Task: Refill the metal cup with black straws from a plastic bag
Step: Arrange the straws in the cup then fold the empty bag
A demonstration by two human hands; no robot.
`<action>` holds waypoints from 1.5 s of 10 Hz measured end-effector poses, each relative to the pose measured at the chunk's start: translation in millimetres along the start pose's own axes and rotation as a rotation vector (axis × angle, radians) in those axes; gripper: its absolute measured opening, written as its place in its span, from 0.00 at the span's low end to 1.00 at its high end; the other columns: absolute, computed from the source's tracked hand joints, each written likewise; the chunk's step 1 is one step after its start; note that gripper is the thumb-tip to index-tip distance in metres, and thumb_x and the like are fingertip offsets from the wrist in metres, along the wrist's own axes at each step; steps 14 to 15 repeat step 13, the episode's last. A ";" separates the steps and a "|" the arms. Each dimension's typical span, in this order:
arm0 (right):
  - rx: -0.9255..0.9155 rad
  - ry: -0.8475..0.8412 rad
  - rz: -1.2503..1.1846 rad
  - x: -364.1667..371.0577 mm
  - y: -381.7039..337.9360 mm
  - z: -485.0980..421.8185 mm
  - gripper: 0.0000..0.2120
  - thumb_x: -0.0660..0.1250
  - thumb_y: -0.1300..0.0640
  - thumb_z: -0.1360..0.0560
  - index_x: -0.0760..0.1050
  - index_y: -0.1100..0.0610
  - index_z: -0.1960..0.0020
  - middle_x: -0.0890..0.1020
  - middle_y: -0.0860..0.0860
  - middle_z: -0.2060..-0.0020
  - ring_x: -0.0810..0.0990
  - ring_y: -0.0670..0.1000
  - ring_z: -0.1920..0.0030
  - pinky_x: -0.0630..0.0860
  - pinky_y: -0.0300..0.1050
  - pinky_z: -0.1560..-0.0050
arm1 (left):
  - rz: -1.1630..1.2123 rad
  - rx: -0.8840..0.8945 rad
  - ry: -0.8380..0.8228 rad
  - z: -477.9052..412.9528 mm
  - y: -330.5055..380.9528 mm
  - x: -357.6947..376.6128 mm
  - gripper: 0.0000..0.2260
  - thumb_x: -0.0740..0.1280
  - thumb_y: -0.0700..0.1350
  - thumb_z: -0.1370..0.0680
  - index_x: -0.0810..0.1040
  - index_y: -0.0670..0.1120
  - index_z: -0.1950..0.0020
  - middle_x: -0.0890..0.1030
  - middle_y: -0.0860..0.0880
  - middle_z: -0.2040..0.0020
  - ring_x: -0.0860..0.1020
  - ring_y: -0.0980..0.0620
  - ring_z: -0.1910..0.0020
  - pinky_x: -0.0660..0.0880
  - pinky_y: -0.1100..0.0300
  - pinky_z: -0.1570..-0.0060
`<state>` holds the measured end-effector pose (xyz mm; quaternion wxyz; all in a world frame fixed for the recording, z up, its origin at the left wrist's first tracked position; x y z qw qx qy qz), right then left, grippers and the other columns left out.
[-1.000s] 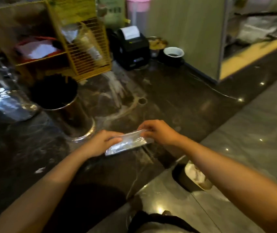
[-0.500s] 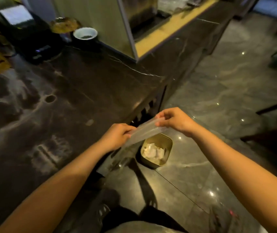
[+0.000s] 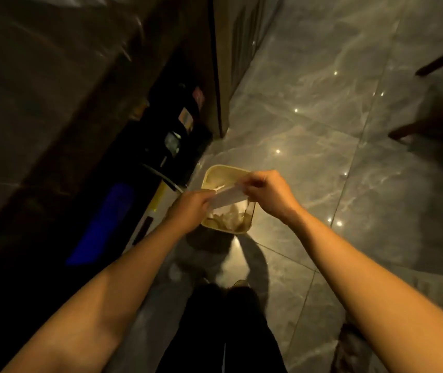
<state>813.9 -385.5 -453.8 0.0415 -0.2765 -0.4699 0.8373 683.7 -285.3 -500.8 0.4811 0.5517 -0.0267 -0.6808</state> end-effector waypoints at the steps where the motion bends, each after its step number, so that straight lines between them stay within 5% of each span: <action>1: -0.027 -0.015 0.093 36.8 69.1 -41.4 0.11 0.63 0.67 0.28 0.80 0.64 0.48 0.83 0.56 0.55 0.78 0.50 0.54 0.66 0.33 0.60 | -0.118 0.037 -0.041 -42.2 -46.1 64.3 0.16 0.60 0.37 0.25 0.71 0.43 0.37 0.70 0.40 0.32 0.67 0.43 0.33 0.62 0.59 0.39; 3: 0.015 -0.123 0.224 128.2 203.1 -121.0 0.13 0.59 0.67 0.26 0.77 0.62 0.44 0.81 0.59 0.43 0.77 0.56 0.42 0.65 0.36 0.45 | -0.483 -0.040 -0.119 -111.4 -169.0 186.9 0.25 0.56 0.49 0.23 0.51 0.48 0.28 0.45 0.42 0.24 0.43 0.43 0.26 0.44 0.48 0.28; 4: 0.034 -0.179 0.294 173.6 254.0 -154.6 0.14 0.57 0.66 0.25 0.77 0.61 0.43 0.80 0.58 0.42 0.77 0.57 0.42 0.66 0.37 0.44 | -0.539 -0.014 -0.061 -126.4 -207.1 221.5 0.27 0.53 0.52 0.22 0.46 0.46 0.28 0.43 0.40 0.25 0.41 0.42 0.26 0.41 0.46 0.28; 7: 0.163 -0.402 0.429 262.8 331.6 -226.9 0.16 0.54 0.66 0.23 0.74 0.62 0.40 0.77 0.59 0.38 0.75 0.57 0.40 0.69 0.44 0.40 | -0.578 0.061 0.217 -138.7 -241.0 252.9 0.29 0.52 0.53 0.28 0.56 0.41 0.30 0.62 0.36 0.29 0.54 0.42 0.31 0.53 0.41 0.36; 8: 0.243 -0.515 0.480 277.0 340.8 -229.2 0.16 0.55 0.64 0.23 0.71 0.61 0.37 0.76 0.60 0.38 0.74 0.58 0.39 0.68 0.46 0.39 | -0.574 0.050 0.223 -138.3 -241.2 254.9 0.29 0.52 0.53 0.28 0.56 0.41 0.30 0.61 0.37 0.29 0.54 0.42 0.31 0.53 0.41 0.36; 9: 0.300 -0.573 0.511 279.6 338.2 -222.2 0.17 0.55 0.62 0.22 0.67 0.61 0.34 0.72 0.60 0.35 0.70 0.59 0.35 0.65 0.47 0.35 | -0.552 0.049 0.192 -137.4 -240.7 252.7 0.30 0.50 0.54 0.27 0.49 0.41 0.29 0.49 0.40 0.29 0.49 0.43 0.30 0.49 0.43 0.34; 11: 0.289 -0.508 0.476 237.8 299.5 -185.8 0.23 0.49 0.53 0.20 0.55 0.62 0.29 0.64 0.63 0.29 0.63 0.61 0.30 0.59 0.51 0.31 | -0.553 -0.079 0.012 -125.8 -220.0 237.2 0.27 0.43 0.56 0.23 0.30 0.45 0.36 0.36 0.43 0.27 0.32 0.49 0.31 0.34 0.50 0.33; 12: 0.195 -0.493 0.539 202.4 260.7 -149.1 0.24 0.46 0.51 0.20 0.49 0.61 0.27 0.50 0.63 0.26 0.52 0.63 0.26 0.52 0.54 0.28 | -0.456 -0.154 -0.013 -102.3 -179.1 210.8 0.28 0.45 0.54 0.22 0.32 0.43 0.32 0.38 0.42 0.25 0.35 0.48 0.28 0.34 0.51 0.31; 13: 0.142 -0.307 0.572 174.5 227.3 -114.7 0.29 0.44 0.48 0.21 0.44 0.64 0.27 0.46 0.63 0.25 0.45 0.63 0.26 0.47 0.58 0.26 | -0.432 -0.117 0.023 -73.1 -123.4 171.0 0.28 0.45 0.54 0.22 0.34 0.43 0.30 0.38 0.43 0.25 0.36 0.48 0.27 0.36 0.50 0.29; 15: 0.142 -0.307 0.572 174.5 227.3 -114.7 0.29 0.44 0.48 0.21 0.44 0.64 0.27 0.46 0.63 0.25 0.45 0.63 0.26 0.47 0.58 0.26 | -0.432 -0.117 0.023 -73.1 -123.4 171.0 0.28 0.45 0.54 0.22 0.34 0.43 0.30 0.38 0.43 0.25 0.36 0.48 0.27 0.36 0.50 0.29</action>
Point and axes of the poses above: each hand's wrist, its own z-axis away from the middle knuckle, its own x-axis out of the palm, y = z × x, the point moved 2 cm from there along -z, towards the middle knuckle
